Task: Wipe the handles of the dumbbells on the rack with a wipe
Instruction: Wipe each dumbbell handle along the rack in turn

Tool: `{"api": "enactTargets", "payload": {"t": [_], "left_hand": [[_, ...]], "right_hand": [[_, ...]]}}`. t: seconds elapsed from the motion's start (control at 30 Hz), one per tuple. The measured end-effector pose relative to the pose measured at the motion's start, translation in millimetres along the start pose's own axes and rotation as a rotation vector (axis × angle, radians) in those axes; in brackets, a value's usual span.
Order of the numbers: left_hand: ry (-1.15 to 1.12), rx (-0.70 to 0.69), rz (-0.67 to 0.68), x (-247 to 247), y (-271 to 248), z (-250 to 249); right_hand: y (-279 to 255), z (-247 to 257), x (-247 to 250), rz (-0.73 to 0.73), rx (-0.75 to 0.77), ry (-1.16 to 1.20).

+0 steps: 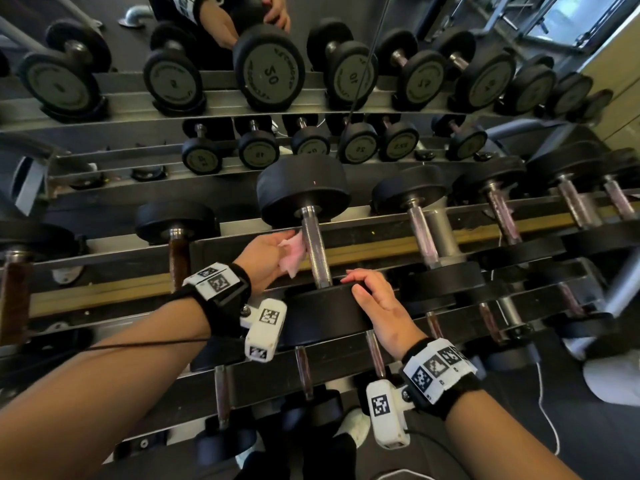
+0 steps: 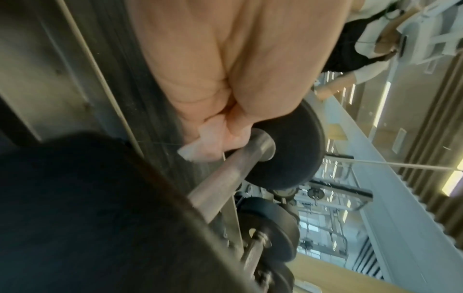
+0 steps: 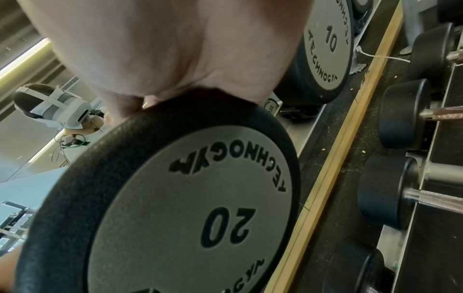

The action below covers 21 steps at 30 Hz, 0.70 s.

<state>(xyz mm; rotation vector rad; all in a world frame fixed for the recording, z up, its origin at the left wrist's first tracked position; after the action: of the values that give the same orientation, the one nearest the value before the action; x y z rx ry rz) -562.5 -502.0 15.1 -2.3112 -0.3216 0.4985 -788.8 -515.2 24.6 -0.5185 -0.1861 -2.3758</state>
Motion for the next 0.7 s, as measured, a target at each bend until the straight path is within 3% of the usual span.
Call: {"api": "enactTargets", "payload": {"t": [0.23, 0.43, 0.5, 0.6, 0.7], "left_hand": [[0.144, -0.017, 0.045, -19, -13, 10], [0.113, -0.032, 0.204, -4, -31, 13], [0.063, -0.104, 0.156, -4, -28, 5], [0.004, -0.215, -0.019, -9, -23, -9], [0.029, -0.210, -0.072, -21, -19, -11]], "right_hand": [[0, -1, 0, -0.002, -0.011, 0.023], [0, 0, 0, 0.009, -0.020, 0.027], [0, 0, 0, 0.010, -0.033, 0.047], [-1, 1, -1, 0.014, -0.045, 0.073], [0, 1, -1, -0.011, -0.034, 0.051]]}}
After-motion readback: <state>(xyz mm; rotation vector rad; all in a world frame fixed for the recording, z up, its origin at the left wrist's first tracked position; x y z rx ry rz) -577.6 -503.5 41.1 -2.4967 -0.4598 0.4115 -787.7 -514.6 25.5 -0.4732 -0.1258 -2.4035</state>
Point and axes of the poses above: each hand's wrist, its own y-axis towards the middle knuckle, its own x-axis out of the back of the hand, z = x × y, the point moved 4 cm from there along y, towards the middle knuckle, and after that the axes turned 12 degrees about x, right-handed, at the moved point
